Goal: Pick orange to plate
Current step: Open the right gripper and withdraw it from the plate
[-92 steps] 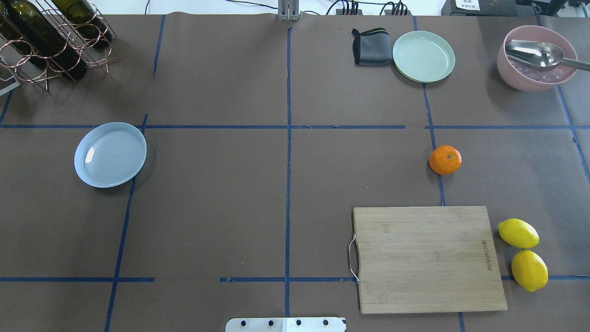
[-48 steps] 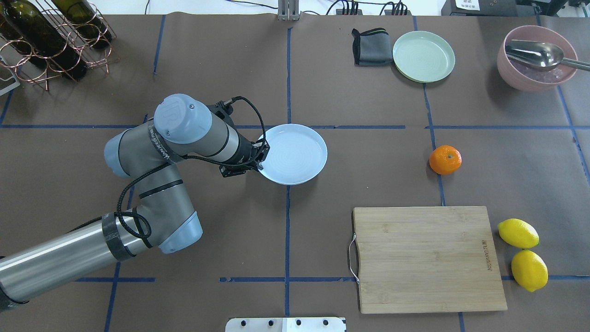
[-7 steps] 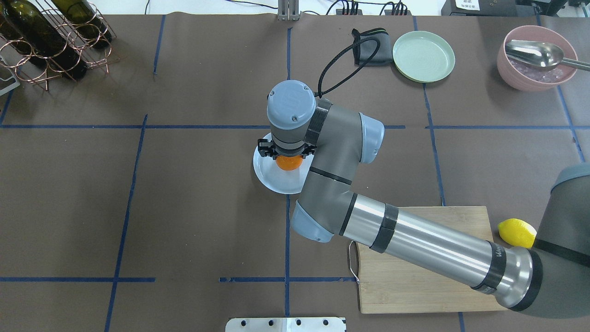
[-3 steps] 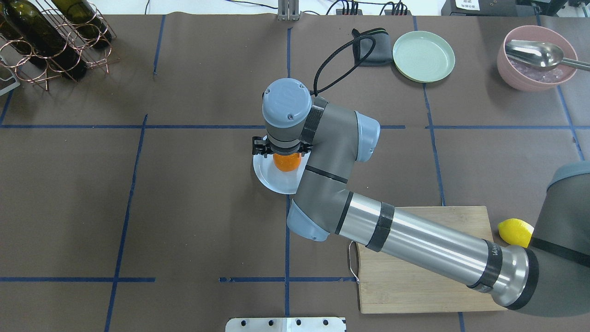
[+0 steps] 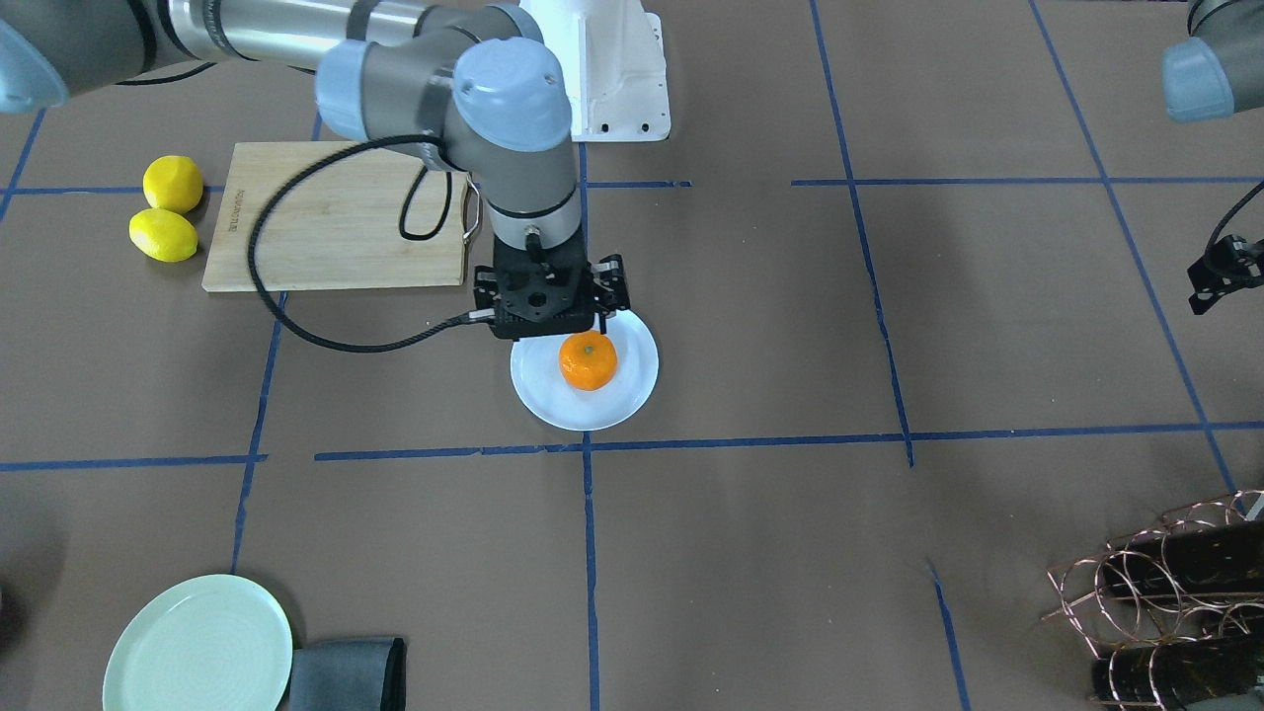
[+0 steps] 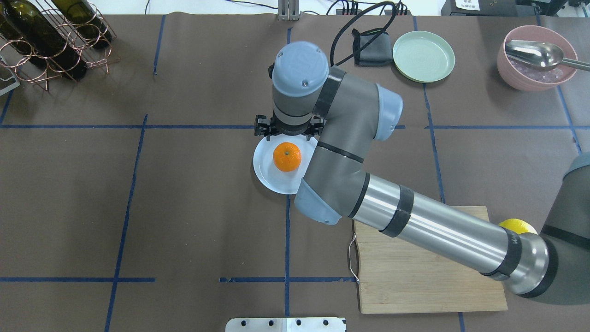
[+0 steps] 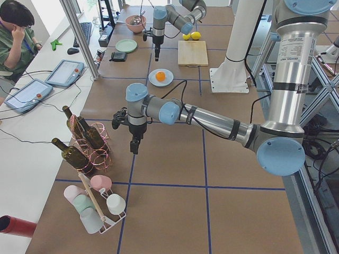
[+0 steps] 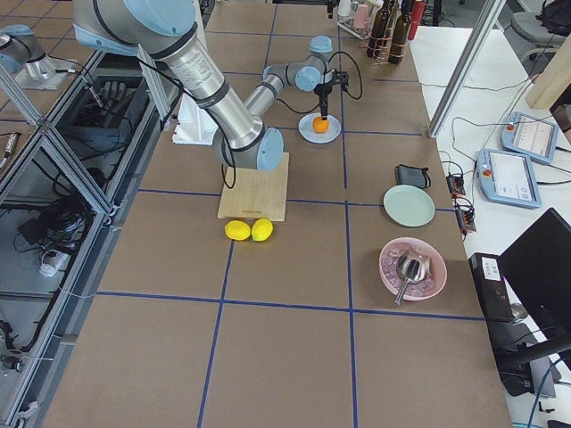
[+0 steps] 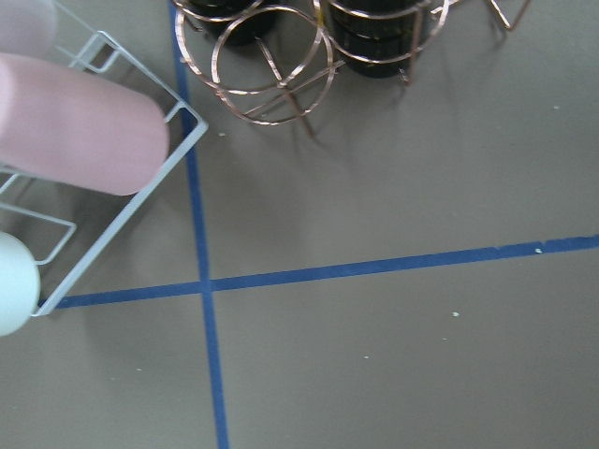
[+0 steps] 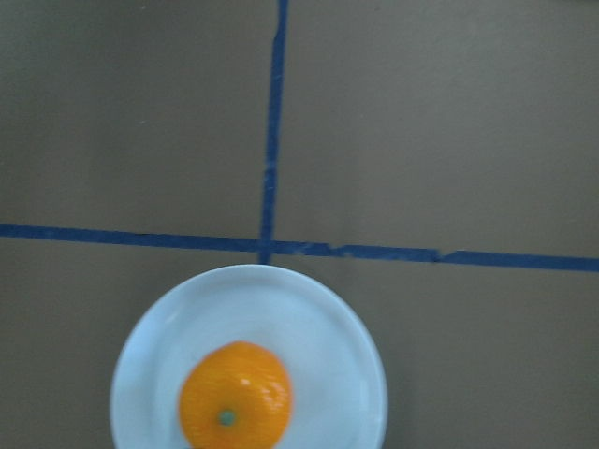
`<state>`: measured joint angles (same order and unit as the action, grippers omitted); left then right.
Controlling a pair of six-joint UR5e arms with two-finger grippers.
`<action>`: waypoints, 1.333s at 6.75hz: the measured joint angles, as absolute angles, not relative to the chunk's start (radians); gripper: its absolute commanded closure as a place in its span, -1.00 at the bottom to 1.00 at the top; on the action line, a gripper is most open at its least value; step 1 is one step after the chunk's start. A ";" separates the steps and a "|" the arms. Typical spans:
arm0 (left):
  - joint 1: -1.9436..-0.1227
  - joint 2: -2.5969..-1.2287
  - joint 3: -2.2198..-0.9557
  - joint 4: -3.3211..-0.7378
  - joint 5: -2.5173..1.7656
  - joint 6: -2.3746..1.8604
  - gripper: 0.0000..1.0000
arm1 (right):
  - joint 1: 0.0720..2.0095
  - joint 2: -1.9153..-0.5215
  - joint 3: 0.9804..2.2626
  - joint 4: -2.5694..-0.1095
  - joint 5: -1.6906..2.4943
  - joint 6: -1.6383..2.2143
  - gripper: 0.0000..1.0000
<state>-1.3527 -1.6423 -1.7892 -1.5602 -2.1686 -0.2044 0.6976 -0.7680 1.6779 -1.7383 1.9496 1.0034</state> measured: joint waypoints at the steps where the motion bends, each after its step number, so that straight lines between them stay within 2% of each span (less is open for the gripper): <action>1: -1.391 -1.642 -1.788 -1.517 -2.203 -0.123 -1.00 | 0.787 -0.858 1.781 -1.795 2.011 0.879 -1.00; 2: -1.428 -1.635 -1.785 -1.484 -2.229 -0.052 -1.00 | 0.903 -0.957 1.852 -1.817 2.101 0.734 -1.00; 4: -1.509 -1.603 -1.726 -1.462 -2.276 0.121 -1.00 | 1.138 -1.137 1.895 -1.826 2.254 0.412 -1.00; 7: -1.561 -1.538 -1.645 -1.475 -2.380 0.309 -1.00 | 1.344 -1.296 1.836 -1.823 2.331 0.093 -1.00; 9: -1.575 -1.528 -1.642 -1.476 -2.386 0.311 -1.00 | 1.445 -1.362 1.726 -1.819 2.340 -0.146 -1.00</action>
<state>-1.5753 -1.5280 -1.6417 -1.4757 -2.3863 0.3110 1.4446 -1.3618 1.7265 -1.8191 2.3397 -0.1462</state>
